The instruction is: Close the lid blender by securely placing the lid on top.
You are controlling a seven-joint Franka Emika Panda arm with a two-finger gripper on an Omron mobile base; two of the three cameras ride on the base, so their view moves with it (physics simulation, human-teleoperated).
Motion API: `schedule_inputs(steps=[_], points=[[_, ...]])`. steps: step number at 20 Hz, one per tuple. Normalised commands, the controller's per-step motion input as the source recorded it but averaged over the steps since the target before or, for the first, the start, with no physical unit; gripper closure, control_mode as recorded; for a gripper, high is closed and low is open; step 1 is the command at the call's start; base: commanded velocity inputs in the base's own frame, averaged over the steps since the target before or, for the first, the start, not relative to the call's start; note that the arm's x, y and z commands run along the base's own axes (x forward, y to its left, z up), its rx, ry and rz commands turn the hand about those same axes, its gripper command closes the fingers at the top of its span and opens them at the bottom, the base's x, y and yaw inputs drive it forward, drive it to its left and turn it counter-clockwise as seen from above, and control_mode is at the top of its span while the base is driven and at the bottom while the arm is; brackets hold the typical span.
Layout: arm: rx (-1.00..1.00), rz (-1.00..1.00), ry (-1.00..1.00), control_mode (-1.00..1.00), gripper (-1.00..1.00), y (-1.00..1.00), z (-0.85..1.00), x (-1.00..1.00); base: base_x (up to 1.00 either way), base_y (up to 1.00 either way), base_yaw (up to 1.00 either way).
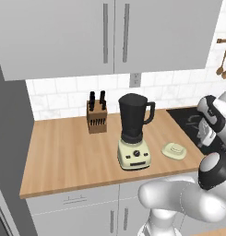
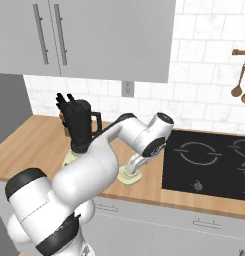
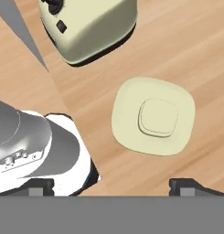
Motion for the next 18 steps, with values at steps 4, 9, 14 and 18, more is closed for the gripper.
schedule_inputs(steps=[4, 9, 14, 18], points=[[0.10, 0.04, -0.07, -1.00, -1.00, 0.00, -0.27, 0.07, 0.00, 0.00, 0.00], [0.09, 0.00, -0.08, -1.00, -1.00, 0.04, -0.16, 0.04, 0.00, 0.00, 0.00], [0.02, 0.00, -0.09, -1.00, -1.00, 0.12, -0.07, 0.01, 0.00, 0.00, 0.00], [0.00, 0.00, -0.09, -1.00, -1.00, 0.22, -0.11, 0.07, 0.00, 0.00, 0.00]])
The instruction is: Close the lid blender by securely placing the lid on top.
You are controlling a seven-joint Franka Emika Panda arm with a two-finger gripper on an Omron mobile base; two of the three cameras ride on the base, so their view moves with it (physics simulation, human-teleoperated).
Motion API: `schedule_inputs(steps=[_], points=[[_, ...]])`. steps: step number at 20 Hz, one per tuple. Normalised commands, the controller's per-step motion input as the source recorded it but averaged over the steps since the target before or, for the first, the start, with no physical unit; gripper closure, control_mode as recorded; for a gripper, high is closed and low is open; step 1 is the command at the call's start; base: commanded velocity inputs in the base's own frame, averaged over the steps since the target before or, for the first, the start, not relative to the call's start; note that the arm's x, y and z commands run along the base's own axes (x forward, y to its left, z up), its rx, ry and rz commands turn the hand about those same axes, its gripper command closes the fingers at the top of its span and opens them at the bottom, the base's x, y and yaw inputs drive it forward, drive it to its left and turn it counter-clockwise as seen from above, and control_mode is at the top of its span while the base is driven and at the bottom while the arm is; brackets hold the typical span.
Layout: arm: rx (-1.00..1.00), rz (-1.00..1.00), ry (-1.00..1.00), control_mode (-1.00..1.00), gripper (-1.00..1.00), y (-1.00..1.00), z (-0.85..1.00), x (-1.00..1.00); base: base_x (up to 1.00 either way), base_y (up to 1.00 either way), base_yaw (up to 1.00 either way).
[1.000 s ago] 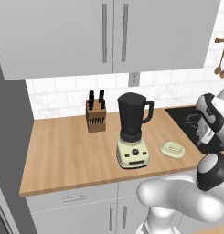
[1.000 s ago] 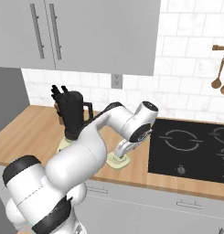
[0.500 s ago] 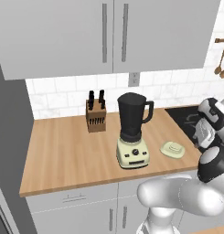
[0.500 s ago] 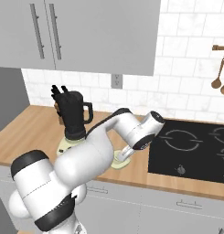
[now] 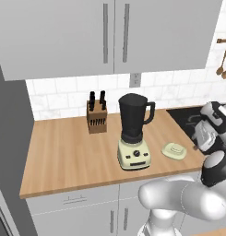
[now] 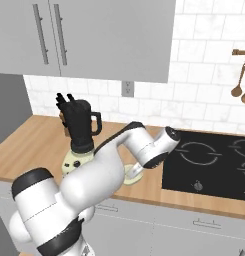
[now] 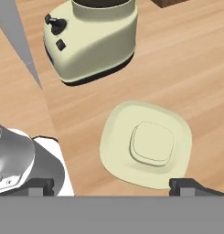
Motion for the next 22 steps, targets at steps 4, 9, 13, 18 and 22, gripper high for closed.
schedule_inputs(steps=[4, 9, 13, 18, 22], points=[[0.00, 0.00, -0.03, -1.00, -1.00, 0.27, -0.17, 0.04, 0.00, 0.00, 0.00], [0.00, 0.00, 0.00, -1.00, -1.00, 0.17, -0.17, 0.13, 0.00, 0.00, 0.00], [0.01, 0.00, 0.00, -1.00, -1.00, 0.08, -0.08, 0.15, 0.00, 0.00, 0.00], [0.05, 0.00, 0.00, -1.00, -1.00, 0.00, -0.14, 0.10, 0.00, 0.00, 0.00], [0.04, 0.00, 0.00, -1.00, -1.00, 0.00, -0.22, 0.23, 0.00, 0.00, 0.00]])
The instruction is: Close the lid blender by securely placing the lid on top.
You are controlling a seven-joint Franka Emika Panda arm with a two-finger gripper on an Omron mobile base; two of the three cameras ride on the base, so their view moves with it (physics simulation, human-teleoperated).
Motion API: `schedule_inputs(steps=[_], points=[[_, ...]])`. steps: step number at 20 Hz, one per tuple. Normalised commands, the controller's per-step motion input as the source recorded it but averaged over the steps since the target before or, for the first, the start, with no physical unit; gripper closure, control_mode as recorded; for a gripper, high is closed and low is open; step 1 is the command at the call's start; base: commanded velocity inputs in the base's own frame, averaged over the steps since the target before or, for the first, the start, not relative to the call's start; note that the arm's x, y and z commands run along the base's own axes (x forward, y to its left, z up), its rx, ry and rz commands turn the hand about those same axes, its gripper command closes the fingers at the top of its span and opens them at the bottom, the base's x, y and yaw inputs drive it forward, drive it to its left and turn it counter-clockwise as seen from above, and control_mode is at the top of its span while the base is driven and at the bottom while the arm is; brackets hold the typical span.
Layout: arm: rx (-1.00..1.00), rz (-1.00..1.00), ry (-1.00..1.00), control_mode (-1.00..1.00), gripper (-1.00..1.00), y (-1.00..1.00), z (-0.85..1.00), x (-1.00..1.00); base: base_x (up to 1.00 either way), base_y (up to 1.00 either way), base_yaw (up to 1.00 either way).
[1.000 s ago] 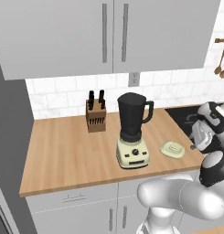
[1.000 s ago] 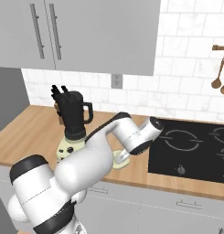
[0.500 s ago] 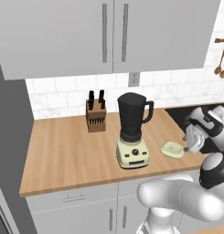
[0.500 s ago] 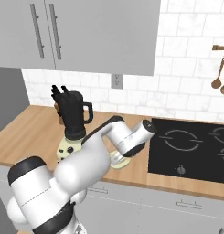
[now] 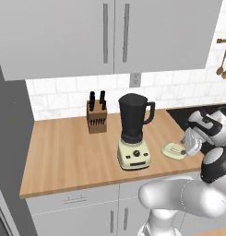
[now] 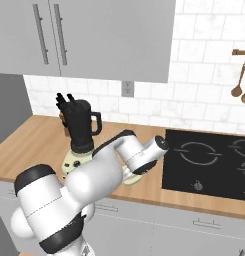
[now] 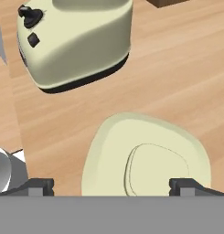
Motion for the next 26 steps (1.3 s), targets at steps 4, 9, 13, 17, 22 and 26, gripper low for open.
schedule_inputs(steps=[4, 9, 13, 17, 22, 26], points=[[0.06, 0.00, 0.00, -1.00, -1.00, 0.00, -0.20, 0.22, 0.00, 0.00, 0.00], [0.03, 0.00, 0.00, -1.00, -1.00, 0.00, -0.08, 0.21, 0.00, 0.00, 0.00], [0.00, 0.00, 0.00, -1.00, -1.00, -0.05, 0.00, 0.16, 0.00, 0.00, 0.00], [0.00, 0.00, 0.00, -1.00, -1.00, -0.02, -0.09, 0.05, 0.00, 0.00, 0.00], [0.00, 0.00, 0.00, -1.00, -1.00, -0.03, -0.13, 0.05, 0.00, 0.00, 0.00], [0.00, 0.00, 0.00, -1.00, -1.00, 0.00, -0.08, 0.12, 0.00, 0.00, 0.00]])
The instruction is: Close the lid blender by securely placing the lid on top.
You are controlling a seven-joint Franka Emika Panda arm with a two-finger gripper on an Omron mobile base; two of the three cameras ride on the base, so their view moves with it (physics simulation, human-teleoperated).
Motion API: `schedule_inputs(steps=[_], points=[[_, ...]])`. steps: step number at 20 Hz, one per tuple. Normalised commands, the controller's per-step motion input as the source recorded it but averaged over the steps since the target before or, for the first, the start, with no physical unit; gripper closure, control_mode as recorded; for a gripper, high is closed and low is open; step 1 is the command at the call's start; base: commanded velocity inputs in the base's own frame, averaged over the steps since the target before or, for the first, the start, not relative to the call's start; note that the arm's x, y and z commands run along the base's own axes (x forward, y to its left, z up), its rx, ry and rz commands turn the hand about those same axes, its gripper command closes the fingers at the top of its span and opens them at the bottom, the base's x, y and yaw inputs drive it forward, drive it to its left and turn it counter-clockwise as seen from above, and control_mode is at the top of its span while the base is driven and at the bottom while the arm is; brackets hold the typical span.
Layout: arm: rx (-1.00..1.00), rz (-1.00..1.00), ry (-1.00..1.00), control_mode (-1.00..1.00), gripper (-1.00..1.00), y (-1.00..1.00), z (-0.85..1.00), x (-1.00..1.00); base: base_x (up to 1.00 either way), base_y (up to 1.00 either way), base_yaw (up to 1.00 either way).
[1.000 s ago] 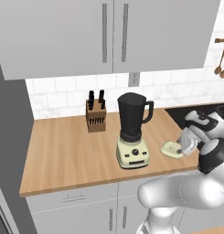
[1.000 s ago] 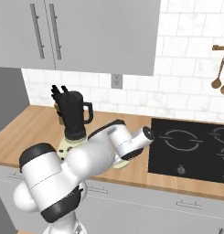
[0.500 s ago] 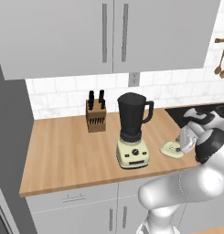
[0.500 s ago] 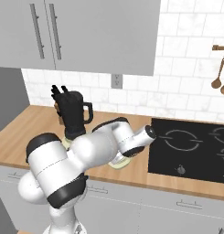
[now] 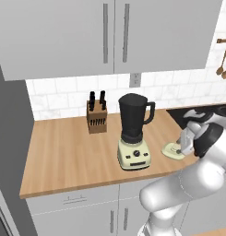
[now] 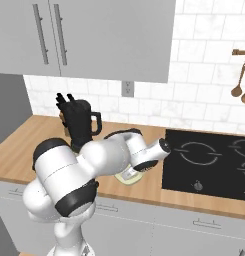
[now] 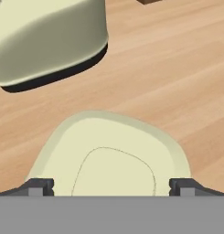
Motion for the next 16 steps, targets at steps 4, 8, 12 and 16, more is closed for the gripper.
schedule_inputs(steps=[4, 8, 12, 16], points=[[0.00, 0.00, 0.00, -1.00, -1.00, -0.04, -0.05, 0.08, 0.00, 0.00, 0.00], [0.02, 0.00, 0.00, -1.00, -1.00, -0.06, -0.01, 0.03, 0.00, 0.00, 0.00], [0.04, -0.01, 0.00, -1.00, -1.00, -0.12, 0.00, 0.00, 0.00, 0.00, 0.00], [0.04, -0.01, 0.00, -1.00, -1.00, -0.12, -0.01, 0.01, 0.00, 0.00, 0.00]])
